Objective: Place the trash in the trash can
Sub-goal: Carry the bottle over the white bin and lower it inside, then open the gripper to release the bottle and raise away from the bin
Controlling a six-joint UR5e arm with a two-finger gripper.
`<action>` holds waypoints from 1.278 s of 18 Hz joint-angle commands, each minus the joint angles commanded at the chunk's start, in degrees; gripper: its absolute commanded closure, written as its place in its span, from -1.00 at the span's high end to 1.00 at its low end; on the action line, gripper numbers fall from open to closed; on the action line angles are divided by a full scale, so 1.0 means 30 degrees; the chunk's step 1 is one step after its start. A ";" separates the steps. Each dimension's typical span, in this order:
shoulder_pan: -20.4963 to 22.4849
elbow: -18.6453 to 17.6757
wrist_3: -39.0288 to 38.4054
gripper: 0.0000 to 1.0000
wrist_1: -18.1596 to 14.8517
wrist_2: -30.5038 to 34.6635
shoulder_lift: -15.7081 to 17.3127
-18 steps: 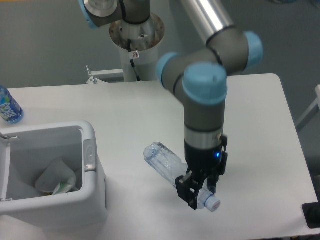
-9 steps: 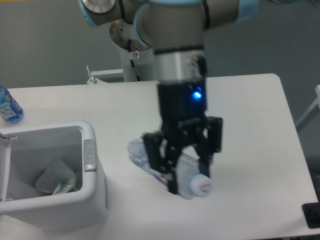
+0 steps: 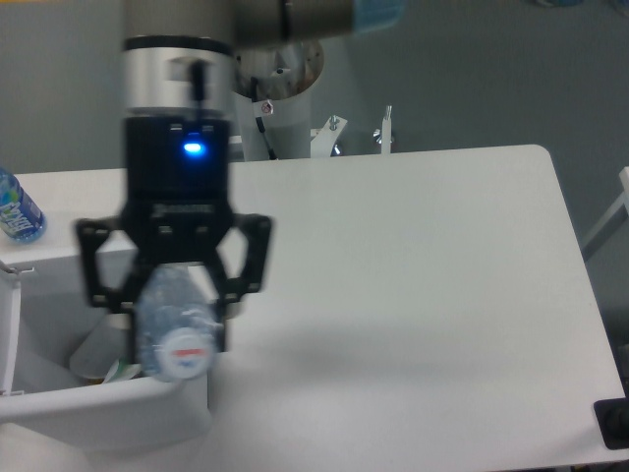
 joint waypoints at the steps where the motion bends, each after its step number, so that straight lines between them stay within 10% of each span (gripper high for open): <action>1: -0.0236 -0.0059 0.0175 0.30 0.0000 0.0029 -0.0147; 4: -0.0384 -0.0322 0.0760 1.00 -0.0029 -0.0058 -0.0324; 16: 0.3098 -0.1933 0.4915 1.00 -0.0351 0.2073 0.0963; 23: 0.5472 -0.4625 1.5689 1.00 -0.4946 0.7058 0.3069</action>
